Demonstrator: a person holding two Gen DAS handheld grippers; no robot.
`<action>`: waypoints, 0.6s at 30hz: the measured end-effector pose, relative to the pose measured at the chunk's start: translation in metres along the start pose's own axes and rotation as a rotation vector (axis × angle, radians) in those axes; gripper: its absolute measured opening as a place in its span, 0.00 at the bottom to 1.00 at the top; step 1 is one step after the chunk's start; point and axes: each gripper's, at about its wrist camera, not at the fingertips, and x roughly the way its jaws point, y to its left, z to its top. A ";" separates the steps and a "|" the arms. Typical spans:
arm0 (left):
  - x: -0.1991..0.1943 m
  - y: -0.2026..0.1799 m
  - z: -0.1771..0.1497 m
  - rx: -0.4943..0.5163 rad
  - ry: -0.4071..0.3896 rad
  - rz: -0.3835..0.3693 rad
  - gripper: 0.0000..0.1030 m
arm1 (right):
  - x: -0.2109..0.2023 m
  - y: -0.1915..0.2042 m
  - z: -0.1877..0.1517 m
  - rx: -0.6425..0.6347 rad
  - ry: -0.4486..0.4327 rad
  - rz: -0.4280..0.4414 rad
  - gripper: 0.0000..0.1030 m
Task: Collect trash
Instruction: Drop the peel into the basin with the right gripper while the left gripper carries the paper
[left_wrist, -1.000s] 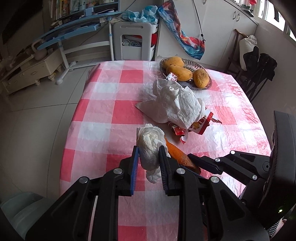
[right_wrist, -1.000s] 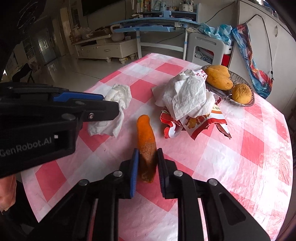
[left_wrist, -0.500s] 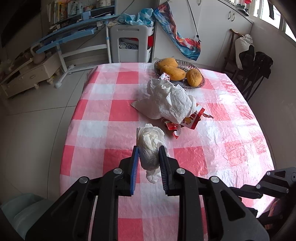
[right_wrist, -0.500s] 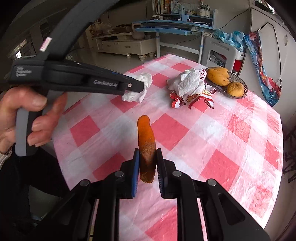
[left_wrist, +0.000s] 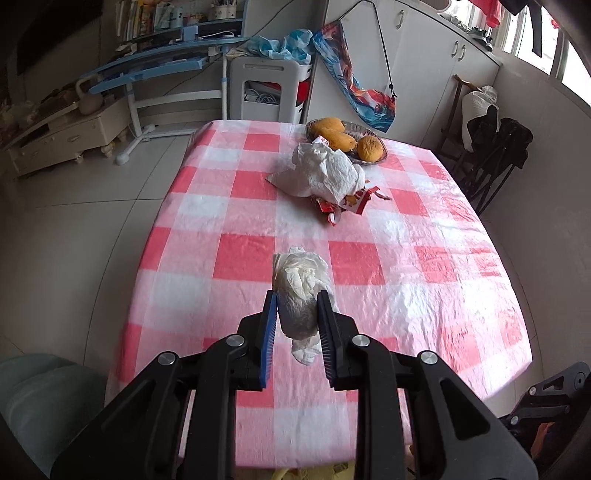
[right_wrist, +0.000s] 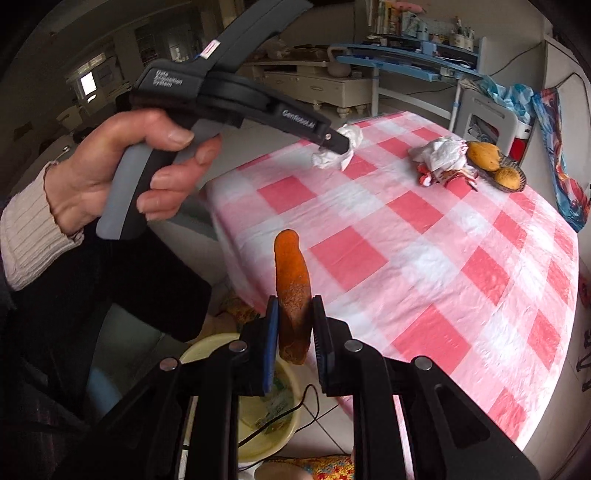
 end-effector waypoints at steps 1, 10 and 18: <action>-0.004 0.000 -0.008 -0.001 0.003 0.000 0.21 | 0.002 0.007 -0.006 -0.009 0.016 0.018 0.18; -0.027 -0.011 -0.087 0.008 0.086 -0.023 0.21 | 0.048 0.063 -0.044 -0.166 0.219 0.061 0.18; -0.030 -0.024 -0.146 0.016 0.200 -0.028 0.21 | 0.062 0.067 -0.055 -0.175 0.269 0.040 0.45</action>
